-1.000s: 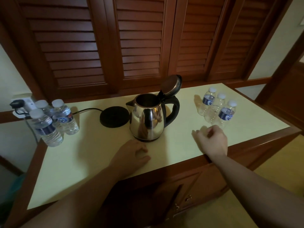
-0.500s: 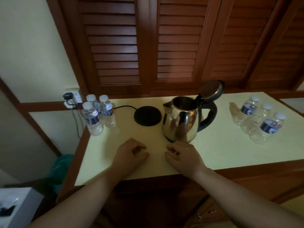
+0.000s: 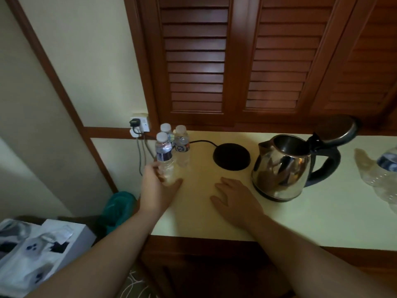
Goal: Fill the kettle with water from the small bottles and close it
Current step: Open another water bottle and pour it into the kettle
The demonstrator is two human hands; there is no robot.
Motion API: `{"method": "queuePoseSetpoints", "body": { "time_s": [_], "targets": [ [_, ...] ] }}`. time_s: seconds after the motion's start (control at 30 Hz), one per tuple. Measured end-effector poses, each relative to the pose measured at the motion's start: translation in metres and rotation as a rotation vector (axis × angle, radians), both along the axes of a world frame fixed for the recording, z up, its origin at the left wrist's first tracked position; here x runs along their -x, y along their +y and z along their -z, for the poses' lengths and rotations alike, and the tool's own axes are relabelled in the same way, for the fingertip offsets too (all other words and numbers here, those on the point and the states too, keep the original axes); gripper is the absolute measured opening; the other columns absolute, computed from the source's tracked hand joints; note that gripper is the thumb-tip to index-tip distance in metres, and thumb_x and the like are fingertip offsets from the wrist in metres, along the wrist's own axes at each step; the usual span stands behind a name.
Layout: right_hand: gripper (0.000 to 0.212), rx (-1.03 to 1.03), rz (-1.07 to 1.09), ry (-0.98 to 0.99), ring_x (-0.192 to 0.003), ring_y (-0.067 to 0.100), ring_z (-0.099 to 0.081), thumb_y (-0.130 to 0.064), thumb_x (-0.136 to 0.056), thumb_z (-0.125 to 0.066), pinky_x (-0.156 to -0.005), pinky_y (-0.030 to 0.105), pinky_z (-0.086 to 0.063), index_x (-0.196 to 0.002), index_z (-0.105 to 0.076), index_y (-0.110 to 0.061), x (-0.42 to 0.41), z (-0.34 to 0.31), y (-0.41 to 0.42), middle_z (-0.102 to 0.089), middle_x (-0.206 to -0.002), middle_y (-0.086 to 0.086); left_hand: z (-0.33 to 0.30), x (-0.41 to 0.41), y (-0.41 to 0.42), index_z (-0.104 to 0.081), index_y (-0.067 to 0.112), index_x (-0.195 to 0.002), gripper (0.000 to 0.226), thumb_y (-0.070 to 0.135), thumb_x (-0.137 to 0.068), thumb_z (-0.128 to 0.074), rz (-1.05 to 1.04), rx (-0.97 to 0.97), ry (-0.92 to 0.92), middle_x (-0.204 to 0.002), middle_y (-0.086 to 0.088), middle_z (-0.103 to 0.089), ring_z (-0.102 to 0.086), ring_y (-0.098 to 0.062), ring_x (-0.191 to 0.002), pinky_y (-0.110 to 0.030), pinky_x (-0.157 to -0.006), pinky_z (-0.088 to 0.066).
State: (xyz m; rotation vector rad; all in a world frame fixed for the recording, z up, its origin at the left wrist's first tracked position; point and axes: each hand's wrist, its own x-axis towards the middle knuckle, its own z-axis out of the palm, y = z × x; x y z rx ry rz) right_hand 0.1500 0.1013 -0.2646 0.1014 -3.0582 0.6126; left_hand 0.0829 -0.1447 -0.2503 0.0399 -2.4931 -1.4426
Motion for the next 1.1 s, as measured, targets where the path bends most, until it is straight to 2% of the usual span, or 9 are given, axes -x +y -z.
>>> {"method": "queuePoseSetpoints", "body": {
  "time_s": [0.07, 0.2, 0.4, 0.5, 0.6, 0.7, 0.9, 1.0, 1.1],
  "targets": [
    [0.063, 0.019, -0.003, -0.018, -0.157, 0.015, -0.018, -0.061, -0.105, -0.038, -0.127, 0.036, -0.017, -0.160, -0.039, -0.031, 0.000, 0.002, 0.003, -0.026, -0.171, -0.008, -0.011, 0.015, -0.006, -0.044, 0.025, -0.131, 0.083, 0.040, -0.066, -0.095, -0.127, -0.074, 0.014, -0.117, 0.003, -0.061, -0.064, -0.015, -0.102, -0.039, -0.090, -0.059],
    [0.062, 0.042, -0.006, -0.020, -0.157, 0.012, -0.018, -0.060, -0.106, -0.037, -0.127, 0.034, -0.016, -0.160, -0.040, -0.031, 0.001, 0.004, 0.004, -0.026, -0.171, -0.010, -0.030, 0.038, -0.003, -0.044, 0.016, -0.138, 0.084, 0.040, -0.073, -0.091, -0.151, -0.140, -0.006, -0.121, 0.001, -0.058, -0.059, -0.018, -0.106, -0.033, -0.089, -0.052],
    [0.057, 0.131, 0.007, -0.015, -0.153, 0.012, -0.026, -0.056, -0.108, -0.036, -0.125, 0.032, -0.021, -0.154, -0.049, -0.024, -0.004, 0.002, 0.004, -0.037, -0.166, -0.006, -0.019, 0.035, 0.010, -0.058, 0.032, -0.116, 0.041, 0.055, -0.086, -0.073, -0.048, -0.025, -0.009, -0.100, 0.011, -0.069, -0.068, -0.014, -0.090, -0.041, -0.079, -0.061],
    [0.048, 0.283, 0.074, 0.041, -0.136, 0.015, -0.047, -0.051, -0.107, -0.046, -0.111, 0.029, -0.037, -0.143, -0.057, -0.021, -0.001, -0.006, 0.003, -0.056, -0.143, -0.004, -0.015, 0.017, 0.018, -0.060, 0.035, -0.113, 0.038, 0.052, -0.083, -0.075, 0.052, 0.048, -0.024, -0.096, 0.014, -0.069, -0.068, -0.008, -0.088, -0.035, -0.074, -0.060],
    [0.043, 0.410, 0.106, 0.157, -0.108, 0.009, -0.059, -0.056, -0.102, -0.052, -0.092, 0.033, -0.052, -0.133, -0.059, -0.027, 0.006, -0.025, -0.001, -0.061, -0.114, -0.011, -0.007, -0.001, 0.027, -0.064, 0.031, -0.114, 0.044, 0.050, -0.077, -0.079, 0.209, 0.159, 0.095, -0.095, 0.015, -0.071, -0.067, -0.001, -0.084, -0.030, -0.072, -0.060],
    [0.045, 0.469, 0.049, 0.282, -0.083, 0.007, -0.060, -0.061, -0.098, -0.056, -0.069, 0.025, -0.049, -0.126, -0.061, -0.027, 0.014, -0.063, -0.008, -0.061, -0.093, -0.009, -0.005, -0.011, 0.041, -0.068, 0.031, -0.108, 0.039, 0.042, -0.075, -0.086, 0.338, 0.105, 0.096, -0.092, 0.013, -0.073, -0.069, -0.002, -0.084, -0.033, -0.075, -0.060],
    [0.040, 0.226, -0.121, 0.242, -0.066, 0.013, -0.054, -0.055, -0.091, -0.072, -0.059, 0.034, -0.040, -0.079, -0.062, -0.019, 0.034, -0.122, -0.006, -0.059, -0.073, -0.001, -0.009, -0.013, 0.060, -0.069, 0.028, -0.109, 0.044, 0.039, -0.073, -0.090, 0.464, 0.071, 0.022, -0.098, 0.007, -0.075, -0.071, -0.007, -0.089, -0.037, -0.083, -0.060],
    [0.053, 0.074, -0.180, 0.135, -0.066, 0.029, -0.054, -0.054, -0.090, -0.074, -0.059, 0.044, -0.043, -0.081, -0.064, -0.003, 0.039, -0.142, -0.005, -0.062, -0.075, 0.014, -0.011, -0.008, 0.061, -0.069, 0.031, -0.114, 0.054, 0.047, -0.068, -0.092, 0.502, 0.126, -0.011, -0.099, 0.009, -0.076, -0.071, -0.006, -0.089, -0.040, -0.082, -0.060],
    [0.046, -0.125, -0.280, 0.018, -0.070, 0.027, -0.054, -0.049, -0.094, -0.072, -0.062, 0.038, -0.040, -0.089, -0.067, -0.004, 0.043, -0.164, -0.005, -0.062, -0.080, 0.011, -0.013, 0.000, 0.059, -0.071, 0.031, -0.111, 0.054, 0.056, -0.066, -0.089, 0.532, 0.172, -0.044, -0.097, 0.010, -0.076, -0.071, -0.006, -0.089, -0.043, -0.083, -0.060]
  ]
}}
